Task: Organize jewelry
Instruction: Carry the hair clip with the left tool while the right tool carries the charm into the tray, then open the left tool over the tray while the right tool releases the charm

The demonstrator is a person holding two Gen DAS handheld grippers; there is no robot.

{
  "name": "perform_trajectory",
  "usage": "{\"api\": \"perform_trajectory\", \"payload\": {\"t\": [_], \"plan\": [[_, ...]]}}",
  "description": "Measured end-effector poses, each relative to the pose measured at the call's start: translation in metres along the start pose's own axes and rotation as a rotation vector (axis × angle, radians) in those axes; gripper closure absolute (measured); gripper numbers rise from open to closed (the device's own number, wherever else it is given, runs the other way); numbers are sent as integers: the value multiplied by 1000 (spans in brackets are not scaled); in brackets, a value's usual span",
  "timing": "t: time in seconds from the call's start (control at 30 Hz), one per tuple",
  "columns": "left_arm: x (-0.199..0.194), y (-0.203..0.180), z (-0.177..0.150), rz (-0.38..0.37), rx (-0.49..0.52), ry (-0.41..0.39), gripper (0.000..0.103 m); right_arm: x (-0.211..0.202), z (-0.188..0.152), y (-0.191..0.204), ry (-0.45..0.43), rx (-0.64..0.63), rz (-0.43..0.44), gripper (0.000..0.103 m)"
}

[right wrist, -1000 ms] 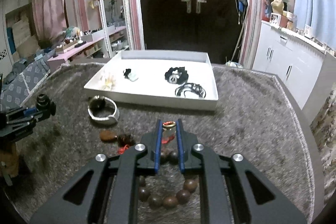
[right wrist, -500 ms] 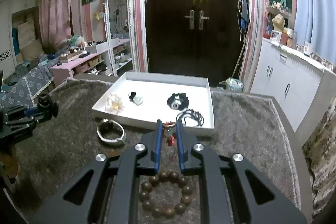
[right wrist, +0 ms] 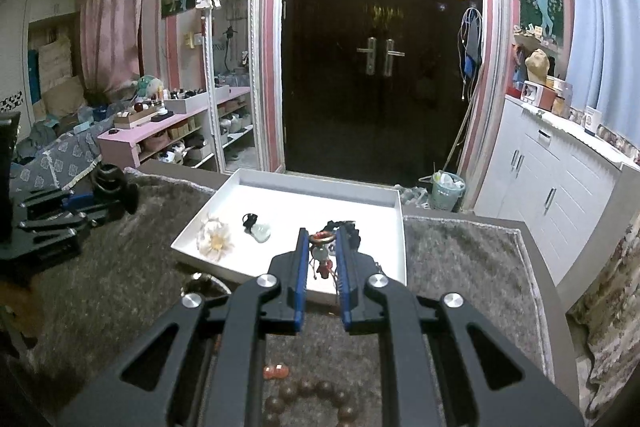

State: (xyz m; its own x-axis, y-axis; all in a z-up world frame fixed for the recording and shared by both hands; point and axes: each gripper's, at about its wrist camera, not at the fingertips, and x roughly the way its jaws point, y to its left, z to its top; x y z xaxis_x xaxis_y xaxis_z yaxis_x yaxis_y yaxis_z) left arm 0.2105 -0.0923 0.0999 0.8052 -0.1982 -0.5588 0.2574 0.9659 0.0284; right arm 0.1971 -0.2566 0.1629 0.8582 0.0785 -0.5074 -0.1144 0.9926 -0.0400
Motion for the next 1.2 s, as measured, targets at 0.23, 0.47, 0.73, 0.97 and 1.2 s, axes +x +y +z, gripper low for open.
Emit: {"api": "perform_trajectory", "payload": {"t": [0.23,0.47,0.73,0.97,1.2], "plan": [[43,-13,21,12,-3,-2,74,37,11,-11,15,27,16,90],[84,-24,39,51,-15,-16,74,79,22,-21,29,44,24,90],[131,-28,59,46,-62,-62,74,128,32,-36,34,73,18,90],[165,-34,59,23,-90,-39,74,153,26,-38,54,89,35,90],[177,-49,28,60,-35,24,74,166,19,-43,73,99,35,90]]}}
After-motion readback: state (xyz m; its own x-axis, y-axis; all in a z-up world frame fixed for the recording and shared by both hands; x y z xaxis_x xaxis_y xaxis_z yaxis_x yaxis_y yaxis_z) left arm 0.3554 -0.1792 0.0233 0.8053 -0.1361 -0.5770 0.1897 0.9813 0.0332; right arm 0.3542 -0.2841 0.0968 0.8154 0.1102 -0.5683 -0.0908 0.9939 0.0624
